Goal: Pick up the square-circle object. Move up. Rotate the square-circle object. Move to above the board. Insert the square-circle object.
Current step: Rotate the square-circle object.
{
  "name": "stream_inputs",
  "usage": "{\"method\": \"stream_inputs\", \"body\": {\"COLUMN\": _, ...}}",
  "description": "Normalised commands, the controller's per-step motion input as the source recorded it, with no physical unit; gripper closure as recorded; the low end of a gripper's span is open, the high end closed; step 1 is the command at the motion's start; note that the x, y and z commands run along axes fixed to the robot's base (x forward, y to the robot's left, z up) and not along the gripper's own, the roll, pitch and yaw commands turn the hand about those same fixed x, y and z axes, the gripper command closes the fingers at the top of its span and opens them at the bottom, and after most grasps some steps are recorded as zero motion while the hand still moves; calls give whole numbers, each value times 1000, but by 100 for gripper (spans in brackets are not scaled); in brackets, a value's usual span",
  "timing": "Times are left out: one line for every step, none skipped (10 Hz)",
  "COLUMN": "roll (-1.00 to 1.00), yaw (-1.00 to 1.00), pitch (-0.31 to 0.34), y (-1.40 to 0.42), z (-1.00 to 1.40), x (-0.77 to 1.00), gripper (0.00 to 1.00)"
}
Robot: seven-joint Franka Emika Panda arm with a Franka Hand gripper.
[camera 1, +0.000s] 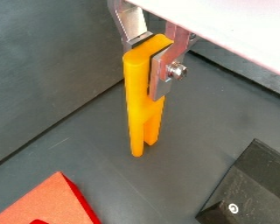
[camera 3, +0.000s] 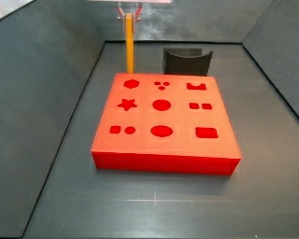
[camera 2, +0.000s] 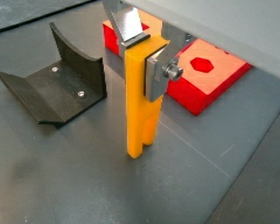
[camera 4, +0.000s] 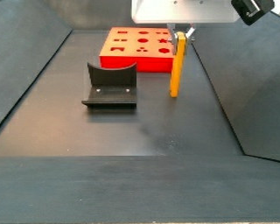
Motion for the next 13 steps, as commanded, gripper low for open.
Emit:
{"method": "stream_inputs", "body": {"roll": -99, "yaw": 6, "pitch": -57, "y": -1, "z": -175, "x": -11, "gripper": 100}}
{"method": "stream_inputs", "body": {"roll": 101, "yaw": 6, "pitch": -57, "y": 0, "z": 0, "x": 0, "gripper": 0}}
{"method": "stream_inputs", "body": {"roll": 96, "yaw": 14, "pitch": -54, "y": 143, "z": 1000, "x": 0, "gripper": 0}}
{"method": "stream_inputs", "body": {"roll": 91, "yaw": 14, "pitch": -35, "y": 139, "z": 1000, "x": -21, "gripper": 0}}
{"method": "stream_inputs", "body": {"roll": 81, "yaw": 10, "pitch": -5, "y": 120, "z": 1000, "x": -37, "gripper": 0}}
{"method": "stream_inputs", "body": {"roll": 67, "yaw": -3, "pitch": 28, "y": 73, "z": 846, "x": -27, "gripper": 0}}
{"method": "stream_inputs", "body": {"roll": 60, "yaw": -9, "pitch": 48, "y": 45, "z": 668, "x": -17, "gripper": 0}}
{"method": "stream_inputs", "body": {"roll": 54, "yaw": -13, "pitch": 69, "y": 26, "z": 420, "x": 1, "gripper": 0}}
{"method": "stream_inputs", "body": {"roll": 50, "yaw": -13, "pitch": 86, "y": 20, "z": 232, "x": 11, "gripper": 0}}
{"method": "stream_inputs", "body": {"roll": 8, "yaw": -1000, "pitch": 14, "y": 0, "z": 0, "x": 0, "gripper": 0}}
{"method": "stream_inputs", "body": {"roll": 7, "yaw": -1000, "pitch": 14, "y": -1, "z": -23, "x": 7, "gripper": 0}}
{"method": "stream_inputs", "body": {"roll": 5, "yaw": -1000, "pitch": 12, "y": 7, "z": 0, "x": 13, "gripper": 0}}
{"method": "stream_inputs", "body": {"roll": 6, "yaw": -1000, "pitch": 12, "y": 7, "z": 0, "x": 13, "gripper": 0}}
